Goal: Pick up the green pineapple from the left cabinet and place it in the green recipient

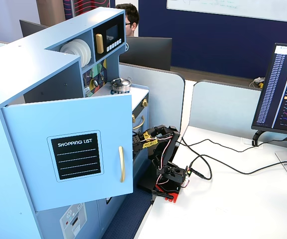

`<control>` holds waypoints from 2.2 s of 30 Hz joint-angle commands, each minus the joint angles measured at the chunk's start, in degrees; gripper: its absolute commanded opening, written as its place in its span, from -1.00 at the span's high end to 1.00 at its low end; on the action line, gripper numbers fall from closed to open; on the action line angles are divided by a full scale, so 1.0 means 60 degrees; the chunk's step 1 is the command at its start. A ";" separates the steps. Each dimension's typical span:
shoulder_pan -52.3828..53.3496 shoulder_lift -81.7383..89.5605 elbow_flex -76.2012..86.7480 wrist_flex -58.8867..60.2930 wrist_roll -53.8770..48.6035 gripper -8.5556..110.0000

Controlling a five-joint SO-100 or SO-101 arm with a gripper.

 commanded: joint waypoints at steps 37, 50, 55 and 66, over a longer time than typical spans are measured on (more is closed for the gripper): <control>-0.0146 -0.4878 -0.6299 0.0894 -0.0425 0.05; -0.0278 -0.4761 -0.6489 0.1919 -0.1172 0.86; -0.0322 -0.3018 -0.5142 0.2446 -0.3018 0.86; -0.0439 0.4731 -0.0483 0.5156 -0.3076 0.86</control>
